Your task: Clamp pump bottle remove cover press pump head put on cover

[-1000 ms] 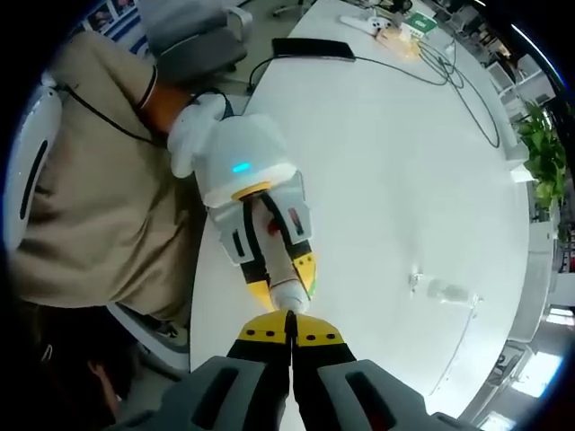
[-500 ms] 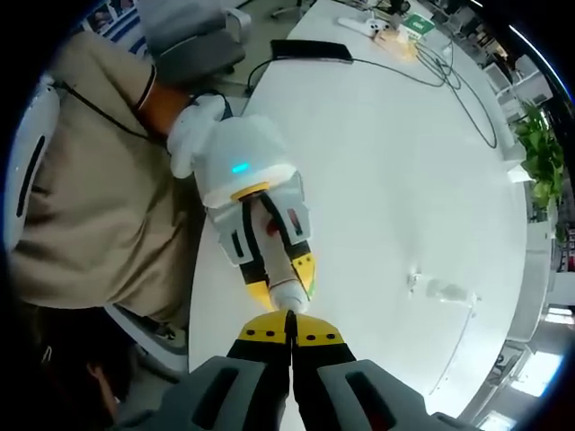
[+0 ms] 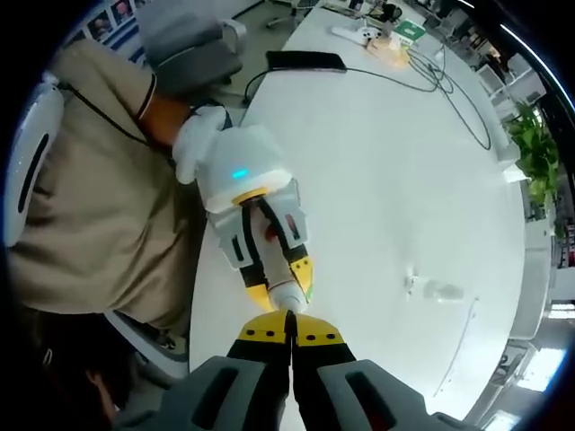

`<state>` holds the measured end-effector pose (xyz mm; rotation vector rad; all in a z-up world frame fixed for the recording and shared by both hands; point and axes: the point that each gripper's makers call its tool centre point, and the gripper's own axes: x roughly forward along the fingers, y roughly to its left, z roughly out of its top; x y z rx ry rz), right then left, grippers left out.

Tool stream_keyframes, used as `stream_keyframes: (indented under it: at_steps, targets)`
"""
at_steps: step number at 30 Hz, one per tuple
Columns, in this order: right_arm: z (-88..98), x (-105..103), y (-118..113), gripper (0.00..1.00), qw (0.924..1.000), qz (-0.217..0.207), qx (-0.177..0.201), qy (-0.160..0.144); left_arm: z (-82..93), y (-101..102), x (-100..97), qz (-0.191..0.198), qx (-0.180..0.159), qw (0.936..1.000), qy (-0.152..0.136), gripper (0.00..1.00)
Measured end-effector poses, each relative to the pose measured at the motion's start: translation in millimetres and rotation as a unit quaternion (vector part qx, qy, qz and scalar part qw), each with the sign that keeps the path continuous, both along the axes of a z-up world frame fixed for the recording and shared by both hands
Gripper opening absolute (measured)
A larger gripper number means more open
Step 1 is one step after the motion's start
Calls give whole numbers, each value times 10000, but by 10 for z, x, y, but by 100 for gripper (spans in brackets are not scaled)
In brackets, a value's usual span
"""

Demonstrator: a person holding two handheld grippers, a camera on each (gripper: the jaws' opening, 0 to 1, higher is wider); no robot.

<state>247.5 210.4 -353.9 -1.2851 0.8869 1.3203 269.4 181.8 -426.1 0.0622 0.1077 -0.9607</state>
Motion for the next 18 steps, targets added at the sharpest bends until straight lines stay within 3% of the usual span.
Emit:
stream_keyframes:
  at_steps: [18]
  targets:
    - [-5, -3, 1, 0, 10000, 35, 2, 21, 1, -4, -5, -7, 1, 10000, -7, 14]
